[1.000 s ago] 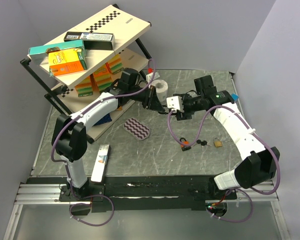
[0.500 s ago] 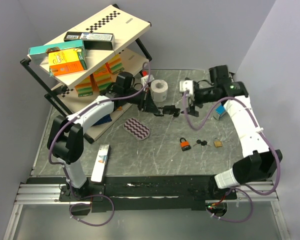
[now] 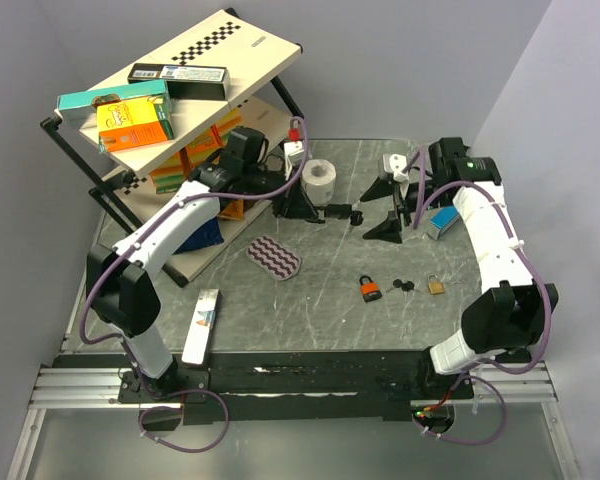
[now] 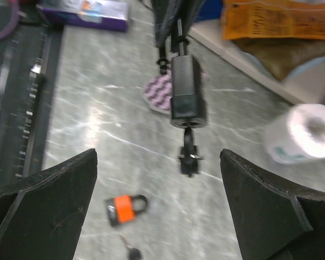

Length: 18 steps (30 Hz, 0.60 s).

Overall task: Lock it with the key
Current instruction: Lock the lock.

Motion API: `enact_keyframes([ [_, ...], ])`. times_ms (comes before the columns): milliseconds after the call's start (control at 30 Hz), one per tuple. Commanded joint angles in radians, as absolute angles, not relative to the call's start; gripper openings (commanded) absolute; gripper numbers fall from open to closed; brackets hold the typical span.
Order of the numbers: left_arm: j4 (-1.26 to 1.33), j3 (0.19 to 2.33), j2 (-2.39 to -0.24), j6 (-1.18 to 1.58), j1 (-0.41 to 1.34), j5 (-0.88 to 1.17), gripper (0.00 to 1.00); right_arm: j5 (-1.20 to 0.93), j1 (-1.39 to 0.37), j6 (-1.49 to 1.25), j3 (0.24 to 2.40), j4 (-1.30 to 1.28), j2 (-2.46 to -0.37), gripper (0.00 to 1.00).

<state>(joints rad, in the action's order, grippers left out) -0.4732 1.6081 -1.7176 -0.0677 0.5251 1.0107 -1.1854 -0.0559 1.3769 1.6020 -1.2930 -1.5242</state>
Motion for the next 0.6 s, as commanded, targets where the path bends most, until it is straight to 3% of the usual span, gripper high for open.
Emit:
enact_keyframes([
  [0,-0.569,1.704,-1.640,-0.273,0.564,1.022,0.01,-1.311,-0.052,1.327,1.530,-1.208,-1.430,0.99],
  [267,-0.652,1.779,-1.654,-0.308,0.600,0.979,0.01,-1.267,-0.121,1.251,1.324,-0.962,-1.333,0.99],
  [400,-0.707,1.812,-1.664,-0.336,0.620,0.982,0.01,-1.195,-0.150,0.988,1.151,-0.581,-1.238,0.99],
  [433,-0.713,1.812,-1.661,-0.348,0.623,0.983,0.01,-1.181,-0.158,0.939,1.052,-0.373,-1.211,0.99],
  [567,-0.727,1.821,-1.664,-0.360,0.627,0.992,0.01,-1.104,-0.195,0.770,0.878,-0.040,-1.114,0.92],
])
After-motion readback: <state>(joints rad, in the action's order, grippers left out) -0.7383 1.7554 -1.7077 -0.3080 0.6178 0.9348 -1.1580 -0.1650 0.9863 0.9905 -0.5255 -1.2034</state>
